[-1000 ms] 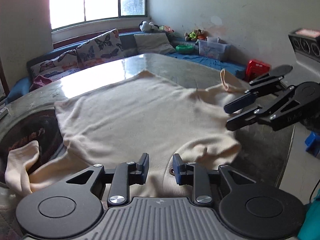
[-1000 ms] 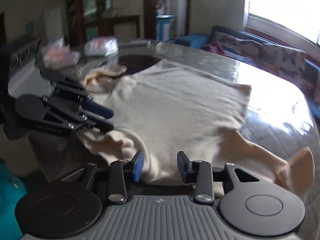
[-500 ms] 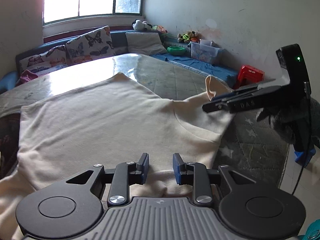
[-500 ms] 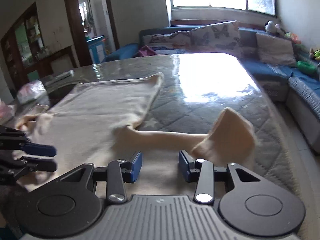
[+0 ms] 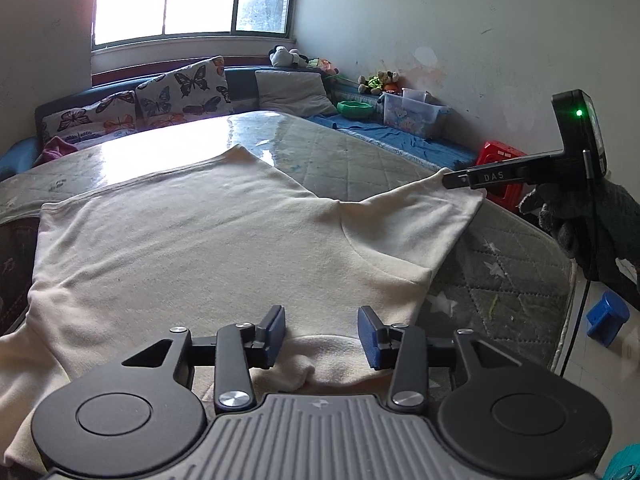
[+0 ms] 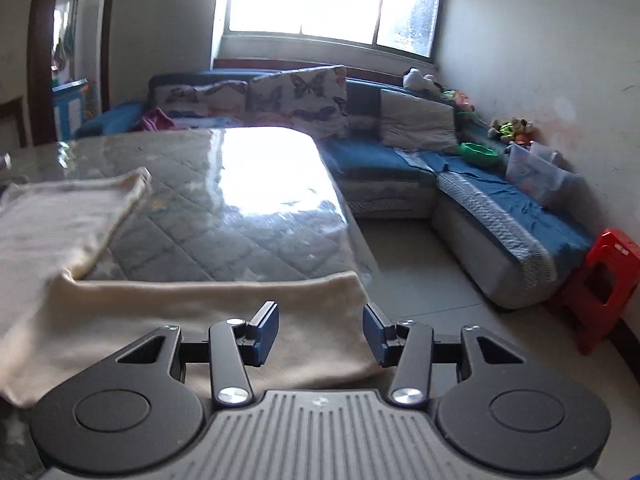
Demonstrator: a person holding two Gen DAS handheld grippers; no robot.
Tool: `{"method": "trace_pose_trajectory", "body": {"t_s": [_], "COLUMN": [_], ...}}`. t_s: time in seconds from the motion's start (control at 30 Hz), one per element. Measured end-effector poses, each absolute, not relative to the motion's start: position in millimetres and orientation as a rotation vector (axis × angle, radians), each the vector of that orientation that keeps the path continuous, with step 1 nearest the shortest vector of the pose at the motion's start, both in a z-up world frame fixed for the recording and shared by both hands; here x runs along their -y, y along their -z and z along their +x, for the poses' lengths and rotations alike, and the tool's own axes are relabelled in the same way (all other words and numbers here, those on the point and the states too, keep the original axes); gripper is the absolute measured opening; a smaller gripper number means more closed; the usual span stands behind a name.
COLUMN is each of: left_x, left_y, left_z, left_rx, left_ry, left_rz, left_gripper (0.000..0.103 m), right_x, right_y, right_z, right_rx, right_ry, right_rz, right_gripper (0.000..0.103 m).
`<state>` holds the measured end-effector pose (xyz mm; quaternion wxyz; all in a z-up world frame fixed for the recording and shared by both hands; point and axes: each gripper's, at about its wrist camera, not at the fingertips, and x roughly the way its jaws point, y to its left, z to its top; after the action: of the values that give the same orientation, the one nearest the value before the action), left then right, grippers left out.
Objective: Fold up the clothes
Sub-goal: 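Lay the sweatshirt flat on the table with both grippers, then open both grippers and release the sweatshirt hem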
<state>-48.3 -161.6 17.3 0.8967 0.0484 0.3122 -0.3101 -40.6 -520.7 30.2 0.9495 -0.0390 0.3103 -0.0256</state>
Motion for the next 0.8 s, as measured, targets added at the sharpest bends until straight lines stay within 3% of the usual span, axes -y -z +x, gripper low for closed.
{"method": "trace_pose_trajectory", "body": {"t_s": [0.37, 0.7, 0.8], "left_x": [125.6, 32.7, 12.9], "left_y": [-32.9, -44.3, -47.1], "left_z": [-60.6, -12.2, -9.3], "left_rx": [-0.625, -0.616, -0.668], "left_ry": [0.550, 0.098, 0.147], "left_rz": [0.036, 0.059, -0.065], "left_gripper": [0.044, 0.044, 0.035], "right_x": [513.3, 489.4, 489.6], "right_y": [-25.7, -17.4, -17.2], "right_z": [-18.9, -19.3, -19.1], "right_rx": [-0.653, -0.648, -0.651], "right_ry": [-0.009, -0.063, -0.061], "right_rz": [-0.028, -0.039, -0.031], "right_gripper": [0.051, 0.066, 0.073]}}
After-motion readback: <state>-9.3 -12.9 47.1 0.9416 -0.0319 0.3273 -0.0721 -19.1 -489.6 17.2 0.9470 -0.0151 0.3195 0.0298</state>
